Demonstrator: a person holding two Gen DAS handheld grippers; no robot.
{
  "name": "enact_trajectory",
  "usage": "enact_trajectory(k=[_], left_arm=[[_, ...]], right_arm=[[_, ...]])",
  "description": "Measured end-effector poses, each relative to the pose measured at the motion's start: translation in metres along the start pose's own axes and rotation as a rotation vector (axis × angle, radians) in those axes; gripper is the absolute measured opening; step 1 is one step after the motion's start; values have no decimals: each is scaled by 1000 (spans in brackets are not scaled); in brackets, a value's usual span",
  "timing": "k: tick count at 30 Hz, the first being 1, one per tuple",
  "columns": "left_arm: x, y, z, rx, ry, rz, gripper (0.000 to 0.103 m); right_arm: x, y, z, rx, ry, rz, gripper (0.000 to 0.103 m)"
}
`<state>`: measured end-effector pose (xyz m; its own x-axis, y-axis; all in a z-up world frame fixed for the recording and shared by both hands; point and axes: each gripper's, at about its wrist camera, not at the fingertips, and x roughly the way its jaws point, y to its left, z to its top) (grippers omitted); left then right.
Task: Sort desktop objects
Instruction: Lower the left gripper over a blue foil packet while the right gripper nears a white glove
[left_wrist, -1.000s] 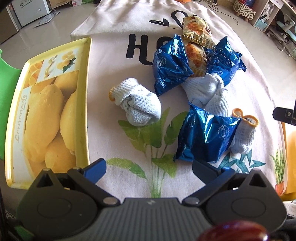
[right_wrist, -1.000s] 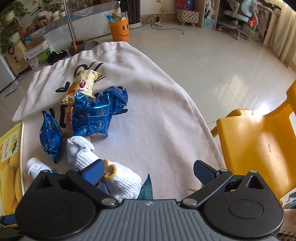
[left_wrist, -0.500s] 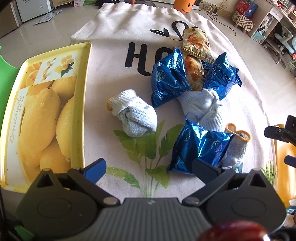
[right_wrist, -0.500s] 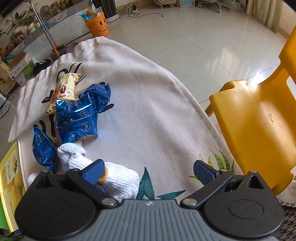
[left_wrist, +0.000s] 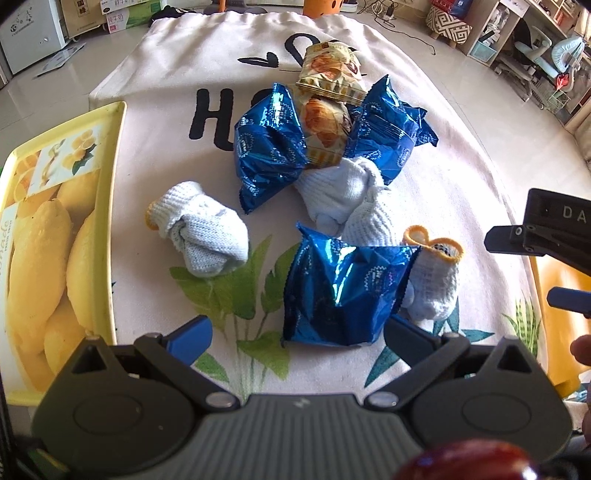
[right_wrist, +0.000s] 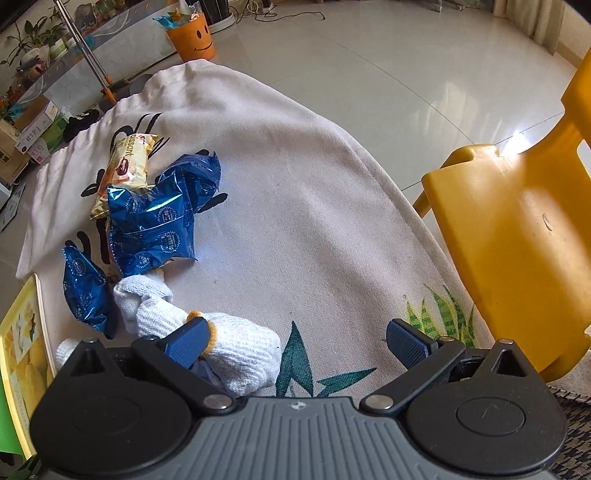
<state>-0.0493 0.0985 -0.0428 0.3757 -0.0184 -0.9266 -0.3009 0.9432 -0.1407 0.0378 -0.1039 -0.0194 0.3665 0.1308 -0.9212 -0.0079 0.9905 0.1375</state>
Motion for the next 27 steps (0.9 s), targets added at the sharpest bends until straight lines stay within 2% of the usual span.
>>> enact_trajectory(k=[13, 27], left_arm=[[23, -19, 2, 5, 0, 12, 103], [29, -5, 4, -47, -3, 62, 103]], right_arm=[[5, -2, 0, 16, 21, 7, 102], [15, -3, -1, 29, 62, 8, 102]])
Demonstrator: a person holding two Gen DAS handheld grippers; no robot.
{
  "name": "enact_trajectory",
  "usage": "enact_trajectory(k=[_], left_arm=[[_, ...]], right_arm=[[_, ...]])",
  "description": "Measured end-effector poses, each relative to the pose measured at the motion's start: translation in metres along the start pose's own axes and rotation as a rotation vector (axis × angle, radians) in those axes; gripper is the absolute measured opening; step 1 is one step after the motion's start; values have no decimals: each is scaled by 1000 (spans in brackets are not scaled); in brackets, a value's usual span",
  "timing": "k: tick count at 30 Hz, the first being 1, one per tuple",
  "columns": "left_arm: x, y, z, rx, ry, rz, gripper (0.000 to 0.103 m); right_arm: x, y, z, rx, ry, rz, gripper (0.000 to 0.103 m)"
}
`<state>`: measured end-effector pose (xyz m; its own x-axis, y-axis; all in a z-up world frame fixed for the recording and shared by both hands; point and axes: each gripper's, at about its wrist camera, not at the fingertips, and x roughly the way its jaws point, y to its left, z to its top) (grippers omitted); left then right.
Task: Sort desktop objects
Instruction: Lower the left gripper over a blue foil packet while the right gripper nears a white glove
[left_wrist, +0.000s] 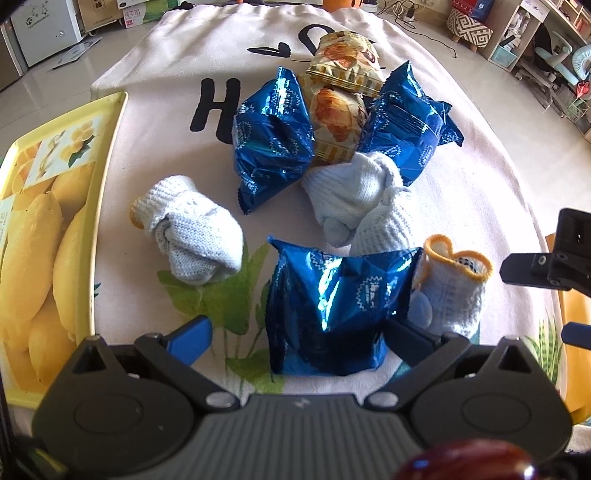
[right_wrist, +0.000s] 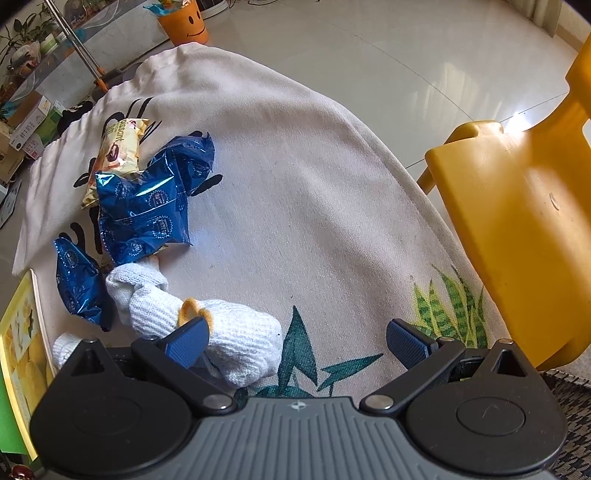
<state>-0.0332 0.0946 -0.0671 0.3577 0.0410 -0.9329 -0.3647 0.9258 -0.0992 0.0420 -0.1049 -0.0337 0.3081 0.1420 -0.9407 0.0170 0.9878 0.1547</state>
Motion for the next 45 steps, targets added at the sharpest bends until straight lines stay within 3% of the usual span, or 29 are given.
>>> enact_trajectory(k=[5, 19, 45], left_arm=[[-2, 7, -1, -8, 9, 36, 103], [-20, 2, -3, 22, -7, 17, 103], [-16, 1, -4, 25, -7, 25, 103]], right_arm=[[1, 2, 0, -6, 2, -2, 102], [2, 6, -3, -28, 6, 0, 102], [6, 10, -5, -50, 17, -9, 102]])
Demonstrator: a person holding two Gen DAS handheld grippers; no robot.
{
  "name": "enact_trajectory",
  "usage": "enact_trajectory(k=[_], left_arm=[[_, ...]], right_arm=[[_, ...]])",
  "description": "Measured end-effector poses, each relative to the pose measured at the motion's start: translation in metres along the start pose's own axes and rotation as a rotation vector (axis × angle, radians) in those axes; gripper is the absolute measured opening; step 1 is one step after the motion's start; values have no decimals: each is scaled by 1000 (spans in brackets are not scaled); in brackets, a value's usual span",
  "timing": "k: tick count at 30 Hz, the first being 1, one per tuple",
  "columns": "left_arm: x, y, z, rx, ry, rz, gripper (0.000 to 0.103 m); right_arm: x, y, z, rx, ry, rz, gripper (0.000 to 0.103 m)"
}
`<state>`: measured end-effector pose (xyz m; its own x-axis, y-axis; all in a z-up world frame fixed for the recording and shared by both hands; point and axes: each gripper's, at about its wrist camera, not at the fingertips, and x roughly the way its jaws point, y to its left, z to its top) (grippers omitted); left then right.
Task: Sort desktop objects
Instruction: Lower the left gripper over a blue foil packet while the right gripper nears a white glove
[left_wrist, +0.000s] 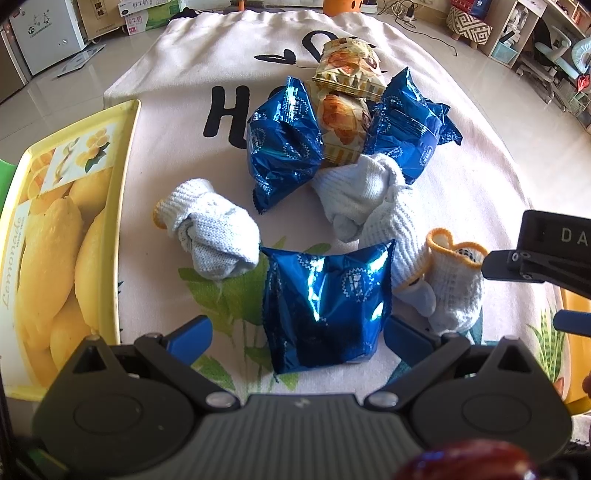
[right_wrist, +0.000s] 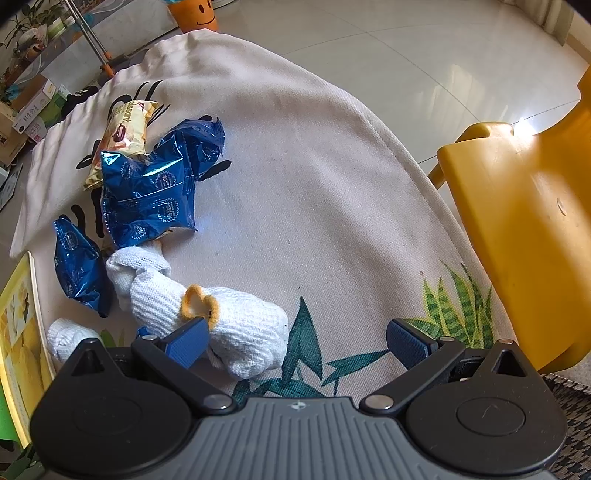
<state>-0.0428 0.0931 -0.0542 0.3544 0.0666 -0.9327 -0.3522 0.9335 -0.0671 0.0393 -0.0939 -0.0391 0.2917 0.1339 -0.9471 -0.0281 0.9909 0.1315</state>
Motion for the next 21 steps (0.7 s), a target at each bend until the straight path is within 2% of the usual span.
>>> enact_trajectory(k=[21], left_arm=[[20, -2, -1, -7, 26, 3, 103]], right_arm=[[12, 5, -2, -2, 28, 58, 101]])
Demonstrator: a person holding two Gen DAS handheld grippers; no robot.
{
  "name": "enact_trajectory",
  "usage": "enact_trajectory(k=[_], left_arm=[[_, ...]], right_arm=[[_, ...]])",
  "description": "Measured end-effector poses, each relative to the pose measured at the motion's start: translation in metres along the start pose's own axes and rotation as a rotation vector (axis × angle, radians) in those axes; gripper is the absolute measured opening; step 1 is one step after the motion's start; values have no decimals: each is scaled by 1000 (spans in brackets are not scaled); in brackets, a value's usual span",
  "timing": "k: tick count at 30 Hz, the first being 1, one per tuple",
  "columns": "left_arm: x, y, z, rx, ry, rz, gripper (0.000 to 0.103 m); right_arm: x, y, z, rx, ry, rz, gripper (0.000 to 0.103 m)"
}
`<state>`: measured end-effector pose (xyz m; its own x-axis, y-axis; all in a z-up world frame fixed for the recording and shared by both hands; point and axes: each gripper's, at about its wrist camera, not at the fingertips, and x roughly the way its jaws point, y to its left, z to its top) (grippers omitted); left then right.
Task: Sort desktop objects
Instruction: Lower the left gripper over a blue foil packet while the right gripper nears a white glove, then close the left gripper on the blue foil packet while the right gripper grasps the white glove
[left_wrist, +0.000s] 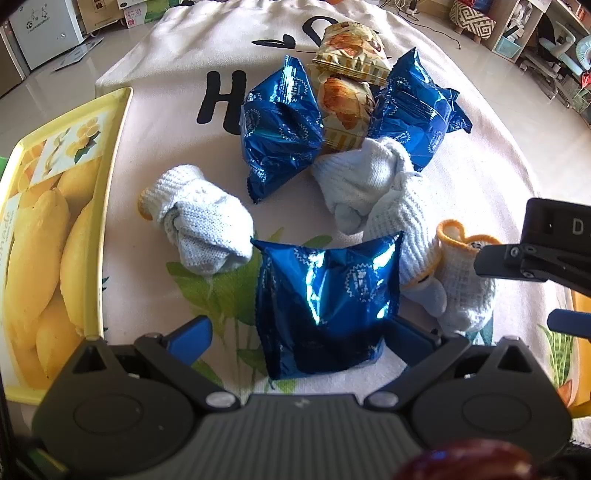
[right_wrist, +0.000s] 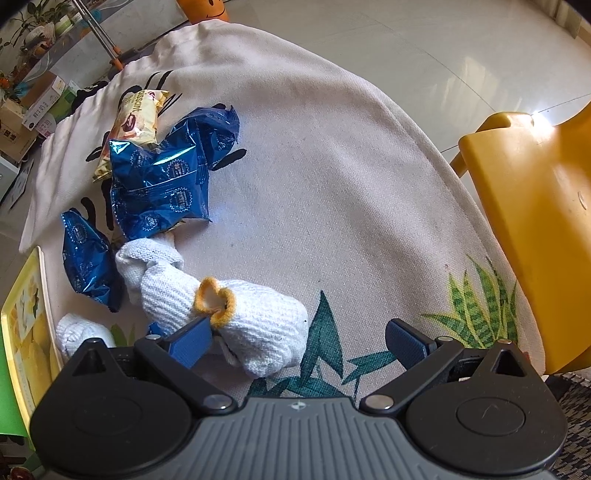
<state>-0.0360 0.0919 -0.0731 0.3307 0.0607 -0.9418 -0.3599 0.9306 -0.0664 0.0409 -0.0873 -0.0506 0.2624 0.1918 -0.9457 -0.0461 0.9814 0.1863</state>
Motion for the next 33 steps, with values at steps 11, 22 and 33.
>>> enact_trajectory(k=[11, 22, 33], left_arm=[[7, 2, 0, -12, 8, -14, 103], [16, -2, 0, 3, 21, -22, 103], [29, -4, 0, 1, 25, 9, 103]], right_arm=[[13, 1, -1, 3, 23, 27, 88], [32, 7, -3, -2, 46, 85, 65], [28, 13, -2, -37, -33, 46, 51]])
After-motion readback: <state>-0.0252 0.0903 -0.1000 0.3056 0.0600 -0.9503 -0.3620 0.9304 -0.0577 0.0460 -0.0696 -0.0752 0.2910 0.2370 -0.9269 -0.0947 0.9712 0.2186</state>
